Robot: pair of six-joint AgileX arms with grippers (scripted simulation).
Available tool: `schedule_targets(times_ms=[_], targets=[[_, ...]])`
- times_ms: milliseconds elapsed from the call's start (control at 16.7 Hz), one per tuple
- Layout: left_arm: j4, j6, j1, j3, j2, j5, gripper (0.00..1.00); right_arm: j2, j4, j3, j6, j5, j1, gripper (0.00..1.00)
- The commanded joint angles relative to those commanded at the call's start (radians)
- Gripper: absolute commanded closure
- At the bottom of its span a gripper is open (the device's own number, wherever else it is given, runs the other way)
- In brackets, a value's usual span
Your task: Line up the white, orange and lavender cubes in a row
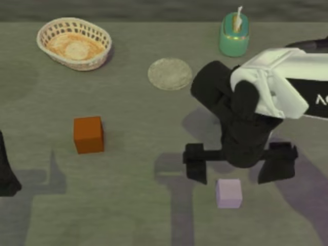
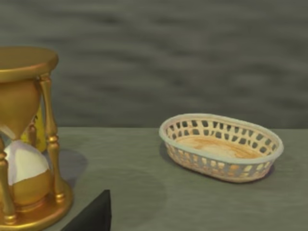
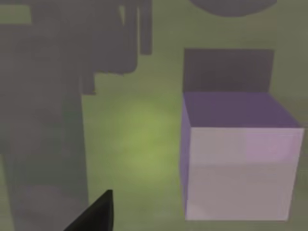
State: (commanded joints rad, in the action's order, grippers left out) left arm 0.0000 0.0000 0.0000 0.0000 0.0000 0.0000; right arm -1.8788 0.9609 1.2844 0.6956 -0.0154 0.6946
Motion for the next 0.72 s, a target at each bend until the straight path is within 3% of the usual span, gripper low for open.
schedule_targets(times_ms=[240,720], targets=[[0.0,0.0,0.0,0.0,0.0,0.0,0.0,0.047,0.1,0.061,-0.003,0.0,0.004,0.0],[-0.07,-0.027,-0.02,0.102,0.104,0.0,0.0,0.148,0.032,-0.033,-0.049,0.003,0.013,0.0]])
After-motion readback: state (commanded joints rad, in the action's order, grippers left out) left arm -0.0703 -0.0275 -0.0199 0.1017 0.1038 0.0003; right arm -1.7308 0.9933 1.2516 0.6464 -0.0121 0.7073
